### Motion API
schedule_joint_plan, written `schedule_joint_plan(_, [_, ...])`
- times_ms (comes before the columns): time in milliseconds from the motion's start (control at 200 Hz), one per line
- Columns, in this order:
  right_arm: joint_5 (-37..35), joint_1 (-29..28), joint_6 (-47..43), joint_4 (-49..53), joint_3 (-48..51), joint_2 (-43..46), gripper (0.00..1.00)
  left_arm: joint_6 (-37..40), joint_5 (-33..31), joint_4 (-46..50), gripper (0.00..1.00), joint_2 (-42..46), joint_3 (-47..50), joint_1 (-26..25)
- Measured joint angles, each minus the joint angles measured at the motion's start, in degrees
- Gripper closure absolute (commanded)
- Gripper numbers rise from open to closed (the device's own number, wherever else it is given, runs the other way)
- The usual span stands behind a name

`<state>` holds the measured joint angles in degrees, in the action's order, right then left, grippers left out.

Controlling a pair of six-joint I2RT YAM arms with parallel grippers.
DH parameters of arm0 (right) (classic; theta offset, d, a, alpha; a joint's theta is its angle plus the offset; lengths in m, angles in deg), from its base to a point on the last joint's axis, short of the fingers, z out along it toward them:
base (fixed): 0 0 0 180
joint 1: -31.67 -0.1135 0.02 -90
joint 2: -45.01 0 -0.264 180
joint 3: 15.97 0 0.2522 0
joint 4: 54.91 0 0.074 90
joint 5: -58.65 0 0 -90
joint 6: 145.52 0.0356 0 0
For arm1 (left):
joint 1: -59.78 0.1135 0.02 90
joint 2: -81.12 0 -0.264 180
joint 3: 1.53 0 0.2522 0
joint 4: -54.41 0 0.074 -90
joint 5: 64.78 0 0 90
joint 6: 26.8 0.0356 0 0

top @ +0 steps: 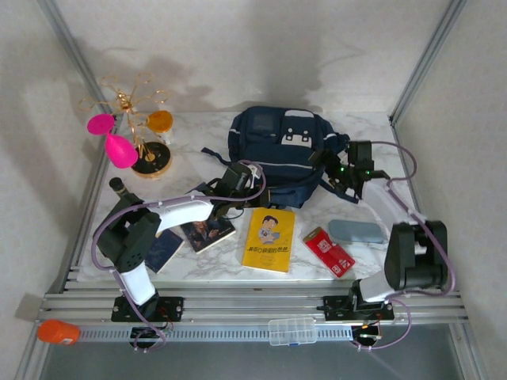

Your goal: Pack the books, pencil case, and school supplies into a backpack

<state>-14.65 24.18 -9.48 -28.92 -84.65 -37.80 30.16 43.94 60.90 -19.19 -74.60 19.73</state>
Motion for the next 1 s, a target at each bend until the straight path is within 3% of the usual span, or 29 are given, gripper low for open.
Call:
schedule_joint_plan(140, [-3.7, -7.2, 9.0, -1.0, 5.4, 6.2, 0.01, -0.2, -0.7, -0.6, 1.00, 0.0, -0.3, -1.2])
schedule_joint_plan(315, [-5.4, -16.6, 20.8, -6.5, 7.3, 4.0, 0.01, -0.9, -0.7, -0.9, 1.00, 0.0, -0.3, -1.8])
schedule_joint_plan(571, [-12.6, -20.2, 33.9, -13.0, 9.5, 0.6, 0.05, -1.2, -0.7, -1.1, 1.00, -0.2, -0.3, -1.9])
schedule_joint_plan(726, [-14.4, -20.5, 35.9, -14.3, 7.6, -5.4, 0.38, -1.3, -0.7, -1.0, 1.00, -1.0, -0.6, -2.1])
schedule_joint_plan(896, [-16.2, -20.5, 33.3, -12.1, 4.6, -8.1, 0.90, -1.3, -1.2, -1.0, 1.00, -1.0, -1.6, -2.1])
schedule_joint_plan(966, [-16.6, -20.3, 30.4, -11.1, 2.9, -8.5, 1.00, -1.2, -1.5, -0.8, 1.00, -1.0, -1.9, -2.1])
schedule_joint_plan(1001, [-16.7, -20.2, 29.0, -10.8, 2.1, -8.5, 1.00, -1.2, -1.6, -0.6, 1.00, -1.0, -2.0, -2.1])
